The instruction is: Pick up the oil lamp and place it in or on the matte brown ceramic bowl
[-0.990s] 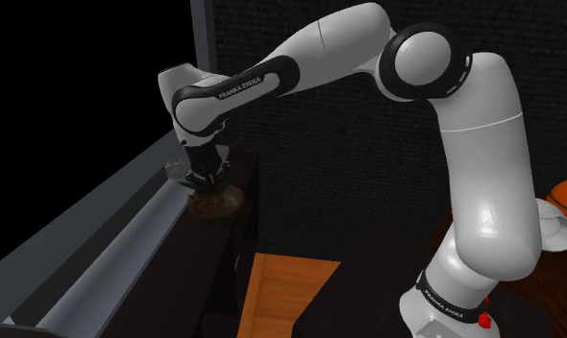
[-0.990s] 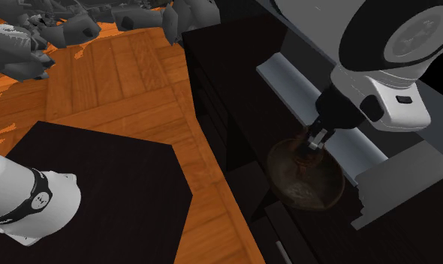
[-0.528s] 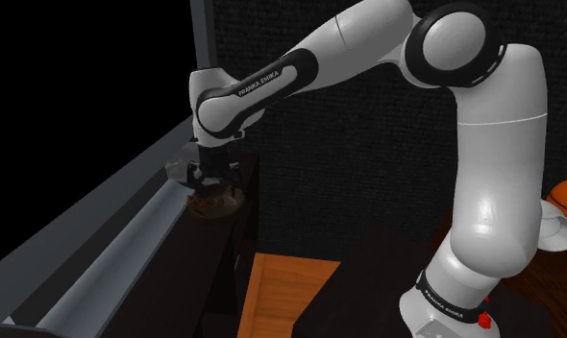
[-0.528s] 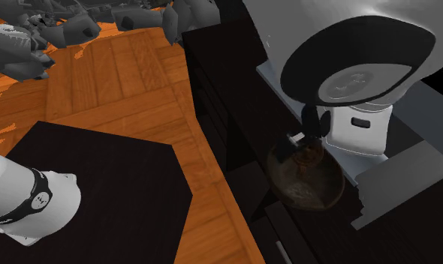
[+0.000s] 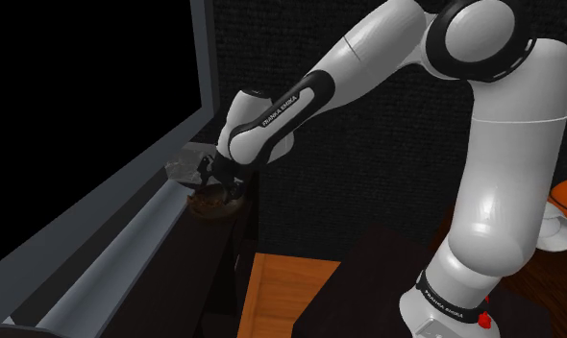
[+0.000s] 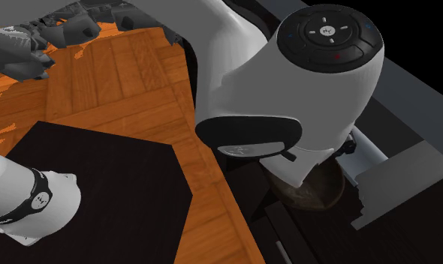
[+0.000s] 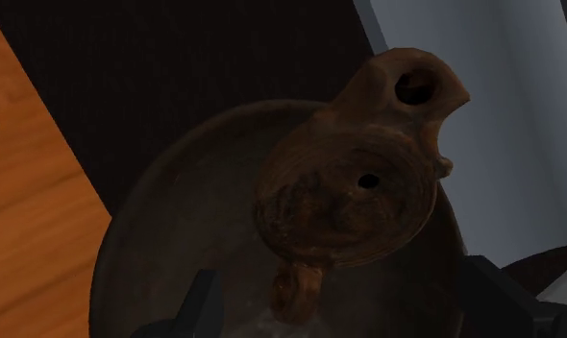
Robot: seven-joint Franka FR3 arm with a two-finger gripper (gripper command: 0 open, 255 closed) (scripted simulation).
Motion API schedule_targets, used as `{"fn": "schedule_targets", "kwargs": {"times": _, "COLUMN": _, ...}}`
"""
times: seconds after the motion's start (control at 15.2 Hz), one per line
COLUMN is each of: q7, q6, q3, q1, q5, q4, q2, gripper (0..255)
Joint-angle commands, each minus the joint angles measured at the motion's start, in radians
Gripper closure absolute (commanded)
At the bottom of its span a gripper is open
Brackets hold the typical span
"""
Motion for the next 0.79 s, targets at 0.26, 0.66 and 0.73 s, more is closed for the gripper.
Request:
{"fn": "schedule_targets", "kwargs": {"times": 0.26, "q7": 0.036, "q6": 0.053, "q3": -0.029, "q1": 0.033, "q5": -0.035, "q4": 0.021, "q2": 0.06, "gripper": 0}}
{"fn": "schedule_targets", "kwargs": {"times": 0.66, "q7": 0.036, "q6": 0.053, "q3": -0.029, "q1": 0.033, "q5": -0.035, "q4": 0.021, "q2": 0.059, "gripper": 0}}
{"fn": "schedule_targets", "kwargs": {"times": 0.73, "q7": 0.036, "q6": 0.053, "q3": -0.029, "q1": 0.033, "q5": -0.035, "q4": 0.021, "q2": 0.059, "gripper": 255}}
